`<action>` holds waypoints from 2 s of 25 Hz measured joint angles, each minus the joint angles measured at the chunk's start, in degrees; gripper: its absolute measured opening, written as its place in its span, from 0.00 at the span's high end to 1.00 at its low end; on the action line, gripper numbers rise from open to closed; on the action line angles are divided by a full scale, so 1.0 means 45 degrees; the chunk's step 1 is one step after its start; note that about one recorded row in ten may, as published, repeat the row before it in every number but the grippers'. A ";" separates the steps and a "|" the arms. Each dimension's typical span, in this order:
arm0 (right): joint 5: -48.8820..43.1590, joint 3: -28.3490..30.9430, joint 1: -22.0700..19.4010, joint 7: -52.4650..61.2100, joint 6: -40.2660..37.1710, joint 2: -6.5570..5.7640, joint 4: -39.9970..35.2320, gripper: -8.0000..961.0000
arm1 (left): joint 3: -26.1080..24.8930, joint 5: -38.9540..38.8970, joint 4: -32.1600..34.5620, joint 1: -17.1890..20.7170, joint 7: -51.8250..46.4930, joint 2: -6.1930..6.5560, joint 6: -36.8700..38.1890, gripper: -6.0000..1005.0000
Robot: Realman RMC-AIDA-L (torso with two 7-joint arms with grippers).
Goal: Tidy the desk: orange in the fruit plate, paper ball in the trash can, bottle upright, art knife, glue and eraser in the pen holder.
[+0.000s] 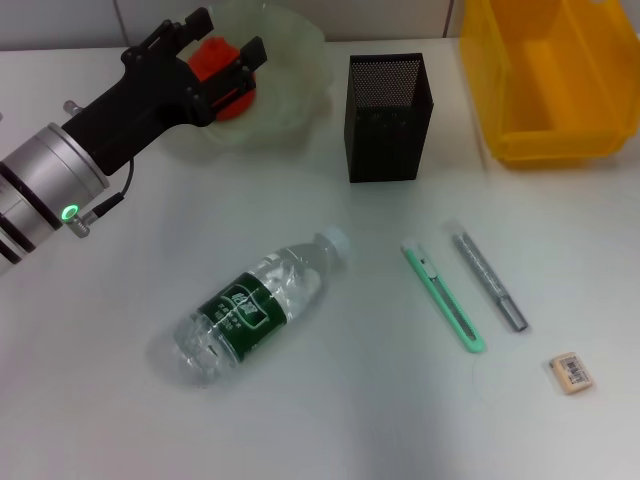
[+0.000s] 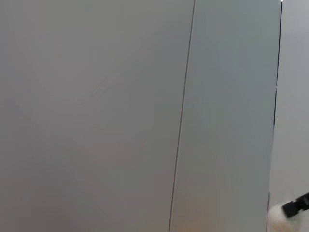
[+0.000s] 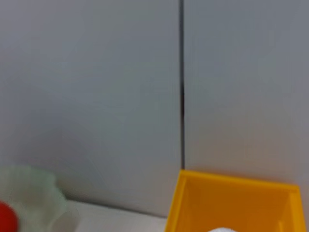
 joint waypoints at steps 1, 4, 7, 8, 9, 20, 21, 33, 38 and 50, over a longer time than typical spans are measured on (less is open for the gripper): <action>-0.0003 0.0013 0.0205 -0.0043 0.0285 -0.0106 0.0530 0.48 | 0.0001 0.0000 0.0000 -0.0006 -0.0011 0.0000 0.0008 0.20; -0.0008 0.0066 0.0628 -0.0194 0.0858 -0.0322 0.1677 0.39 | 0.0000 -0.0007 0.0001 -0.0028 -0.0065 -0.0002 0.0031 0.20; 0.0017 0.0116 0.0672 -0.0341 0.1169 -0.0357 0.2010 0.28 | 0.0022 -0.0273 0.0000 -0.0012 -0.0141 -0.0002 0.0047 0.20; 0.0066 0.0122 0.0604 -0.0382 0.1169 -0.0331 0.1918 0.24 | 0.0052 -0.0343 0.0000 -0.0004 -0.0162 -0.0001 0.0102 0.20; 0.0166 0.0123 0.0501 -0.0476 0.1150 -0.0272 0.1764 0.23 | 0.0078 -0.0387 0.0001 0.0000 -0.0178 0.0005 0.0180 0.20; 0.8902 0.0475 -0.2438 -0.7042 -0.1052 0.0008 0.2556 0.16 | 0.0959 -0.0230 0.0504 0.0190 -0.0837 0.0136 0.0302 0.20; 0.9744 0.0858 -0.2516 -0.8035 -0.1665 -0.0083 0.3407 0.16 | 0.0960 -0.0230 0.0537 0.0210 -0.0840 0.0136 0.0292 0.20; 1.1696 0.4726 -0.2485 -1.4393 -0.5440 -0.0574 0.9355 0.16 | 0.3138 0.2033 0.3086 0.0410 -0.3771 0.0290 -0.1067 0.20; 1.1724 0.5152 -0.2595 -1.4754 -0.4721 -0.0415 0.9467 0.16 | 0.3166 0.5793 0.5422 0.0462 -0.7690 0.0476 -0.0866 0.20; 1.2250 0.5375 -0.2374 -1.5935 -0.4839 -0.0115 0.9891 0.16 | 0.5137 1.1520 1.0496 0.0076 -1.5796 0.0129 -0.0902 0.20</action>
